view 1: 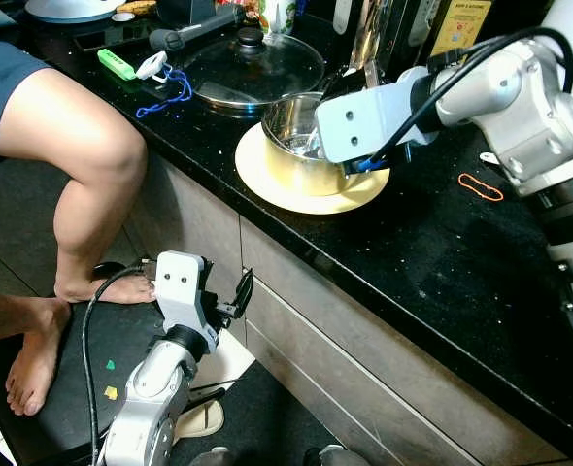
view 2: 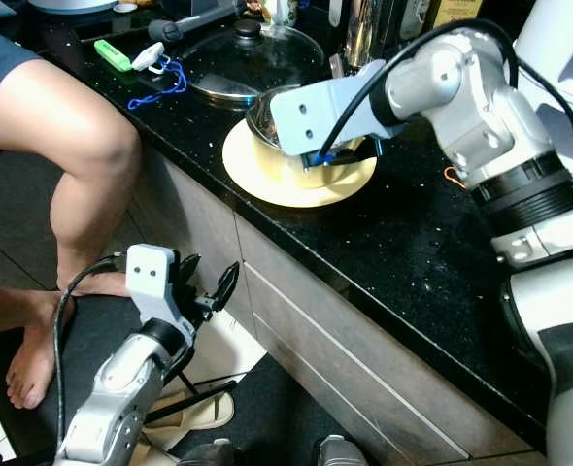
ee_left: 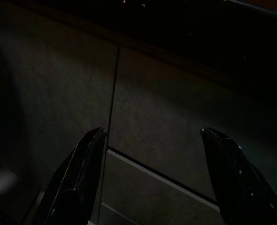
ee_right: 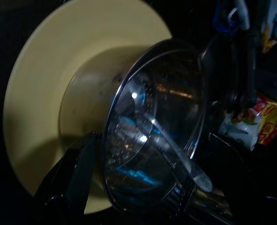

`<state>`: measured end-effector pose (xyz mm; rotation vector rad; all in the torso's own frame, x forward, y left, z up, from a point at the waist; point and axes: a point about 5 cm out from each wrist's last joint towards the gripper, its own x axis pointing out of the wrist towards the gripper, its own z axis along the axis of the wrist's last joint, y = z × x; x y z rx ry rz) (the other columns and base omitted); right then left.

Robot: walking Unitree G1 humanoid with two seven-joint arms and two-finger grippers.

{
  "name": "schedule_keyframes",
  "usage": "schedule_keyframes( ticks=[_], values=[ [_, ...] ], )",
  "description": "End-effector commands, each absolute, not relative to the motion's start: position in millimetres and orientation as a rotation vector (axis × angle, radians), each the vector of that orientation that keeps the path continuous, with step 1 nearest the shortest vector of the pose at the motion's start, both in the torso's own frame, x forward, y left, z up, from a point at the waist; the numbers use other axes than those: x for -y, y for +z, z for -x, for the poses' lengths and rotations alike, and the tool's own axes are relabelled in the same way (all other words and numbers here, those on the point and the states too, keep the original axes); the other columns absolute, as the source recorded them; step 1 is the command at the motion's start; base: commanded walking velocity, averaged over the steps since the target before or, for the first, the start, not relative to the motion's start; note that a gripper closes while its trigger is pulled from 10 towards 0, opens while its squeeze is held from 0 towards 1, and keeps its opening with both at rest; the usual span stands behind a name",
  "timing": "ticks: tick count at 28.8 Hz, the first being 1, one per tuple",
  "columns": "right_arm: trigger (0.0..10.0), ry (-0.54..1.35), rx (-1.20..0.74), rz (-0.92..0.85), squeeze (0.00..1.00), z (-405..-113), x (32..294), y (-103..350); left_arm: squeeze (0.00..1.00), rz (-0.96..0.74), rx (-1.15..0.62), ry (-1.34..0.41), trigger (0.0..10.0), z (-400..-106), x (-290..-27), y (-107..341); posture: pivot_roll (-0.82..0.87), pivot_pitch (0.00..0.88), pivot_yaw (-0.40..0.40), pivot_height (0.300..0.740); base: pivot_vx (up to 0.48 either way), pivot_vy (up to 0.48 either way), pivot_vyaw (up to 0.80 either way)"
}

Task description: Kitchen organization

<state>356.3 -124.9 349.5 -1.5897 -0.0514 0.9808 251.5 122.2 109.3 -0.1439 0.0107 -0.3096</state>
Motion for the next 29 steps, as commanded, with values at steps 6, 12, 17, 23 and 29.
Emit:
schedule_keyframes(
  ticks=[6, 12, 17, 23, 29],
  values=[
    [10.0, 0.989, -0.035, 1.731, 0.0, -359, 126, 346, 0.0, 0.142, -0.02, -0.311, 10.0, -251, -120, 105, 0.04, 0.065, -0.048, 0.74, 0.0, 0.0, 0.0],
    [10.0, 0.972, -0.068, 1.799, 0.0, -365, 127, 340, 0.0, 0.145, -0.018, -0.313, 10.0, -251, -119, 105, 0.04, 0.069, -0.049, 0.74, 0.0, 0.0, 0.0],
    [10.0, 0.959, -0.06, 1.8, 0.0, -368, 126, 339, 0.0, 0.146, -0.015, -0.311, 10.0, -251, -119, 106, 0.04, 0.074, -0.047, 0.74, 0.0, 0.0, 0.0],
    [0.0, 0.977, -0.071, 1.823, 0.0, -369, 126, 335, 0.0, 0.146, -0.011, -0.312, 10.0, -250, -119, 108, 0.04, 0.077, -0.046, 0.74, 0.0, 0.0, 0.0],
    [0.0, 0.988, -0.081, 1.837, 0.0, -369, 128, 332, 0.0, 0.147, -0.008, -0.311, 10.0, -250, -118, 110, 0.04, 0.08, -0.046, 0.74, 0.0, 0.0, 0.0]
  ],
)
